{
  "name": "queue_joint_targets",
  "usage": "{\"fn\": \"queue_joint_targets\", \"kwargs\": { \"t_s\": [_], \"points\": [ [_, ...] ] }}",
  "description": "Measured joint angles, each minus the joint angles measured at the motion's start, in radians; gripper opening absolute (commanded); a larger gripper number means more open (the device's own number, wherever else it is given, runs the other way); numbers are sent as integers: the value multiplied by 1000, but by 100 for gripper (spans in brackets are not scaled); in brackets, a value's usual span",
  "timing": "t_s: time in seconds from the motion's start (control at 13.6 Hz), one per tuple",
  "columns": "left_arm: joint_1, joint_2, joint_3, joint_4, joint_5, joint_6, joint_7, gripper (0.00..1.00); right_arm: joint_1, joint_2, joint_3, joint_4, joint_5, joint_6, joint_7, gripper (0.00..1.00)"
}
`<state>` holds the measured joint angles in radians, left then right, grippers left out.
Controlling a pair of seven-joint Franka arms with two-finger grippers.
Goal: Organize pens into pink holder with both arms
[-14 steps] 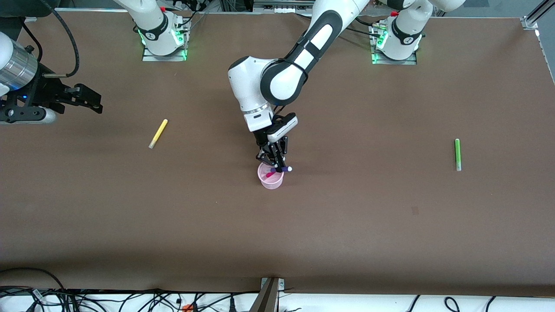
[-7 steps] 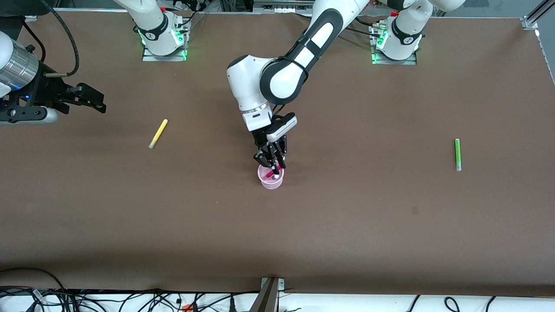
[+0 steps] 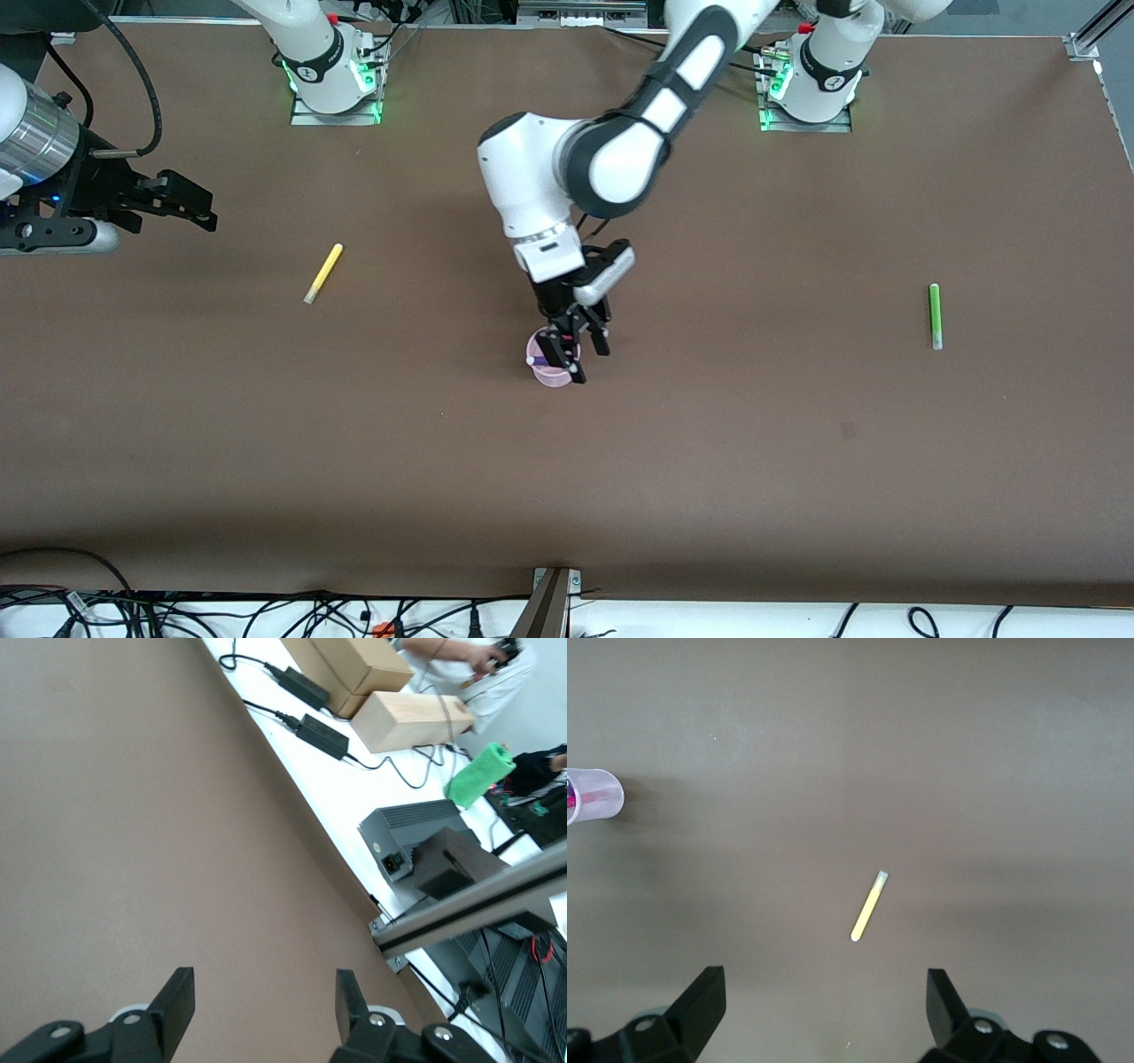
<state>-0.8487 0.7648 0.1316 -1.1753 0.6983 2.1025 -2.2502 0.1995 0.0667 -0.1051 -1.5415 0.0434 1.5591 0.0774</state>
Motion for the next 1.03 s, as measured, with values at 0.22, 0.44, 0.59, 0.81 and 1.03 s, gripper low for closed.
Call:
{"fn": "queue_joint_targets", "kwargs": {
  "t_s": [0.22,0.44,0.59,0.81,1.03],
  "points": [
    [104,-93,-1,2,-215,-2,235,100,0,1,0,0,0,17,0,100],
    [221,-186,-2,1,-438,-88,517,100,0,1,0,1,0,28,0,100],
    [296,-245,-2,0,-576,-200,747,100,1,2,1,2,0,29,0,100],
    [411,-323,-3,-1,-677,-373,1084,100,2,3,3,3,0,30,0,100],
    [530,-384,-4,-4,-748,-511,1412,100,2,3,3,3,-1,30,0,100]
  ]
}}
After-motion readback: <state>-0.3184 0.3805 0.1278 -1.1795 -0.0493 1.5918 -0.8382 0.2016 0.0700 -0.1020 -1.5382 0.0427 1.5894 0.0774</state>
